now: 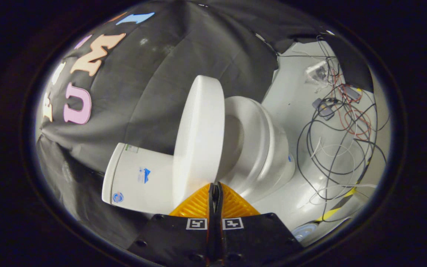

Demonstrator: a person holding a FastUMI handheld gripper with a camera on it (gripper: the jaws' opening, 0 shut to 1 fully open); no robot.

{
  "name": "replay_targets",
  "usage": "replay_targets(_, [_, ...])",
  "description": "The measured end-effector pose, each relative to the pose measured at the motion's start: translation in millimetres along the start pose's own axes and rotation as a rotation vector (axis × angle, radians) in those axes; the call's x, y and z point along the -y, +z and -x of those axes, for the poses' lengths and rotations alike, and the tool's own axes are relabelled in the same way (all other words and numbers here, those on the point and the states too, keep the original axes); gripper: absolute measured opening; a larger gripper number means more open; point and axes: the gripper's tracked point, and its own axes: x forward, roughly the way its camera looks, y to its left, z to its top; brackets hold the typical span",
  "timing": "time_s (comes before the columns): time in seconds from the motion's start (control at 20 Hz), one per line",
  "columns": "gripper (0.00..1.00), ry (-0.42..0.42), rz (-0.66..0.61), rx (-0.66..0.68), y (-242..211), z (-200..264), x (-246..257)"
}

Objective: Open the toilet lid.

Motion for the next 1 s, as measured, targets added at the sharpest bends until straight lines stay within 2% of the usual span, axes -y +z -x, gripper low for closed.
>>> replay_targets(0.2, [0.01,-0.038,0.012,0.032,3,6,-11])
replay_targets(0.9, [0.01,0.007,0.105,0.083,7,35,-112])
replay_targets(1.0, [0.01,-0.009,0.129,0.100,7,37,-117])
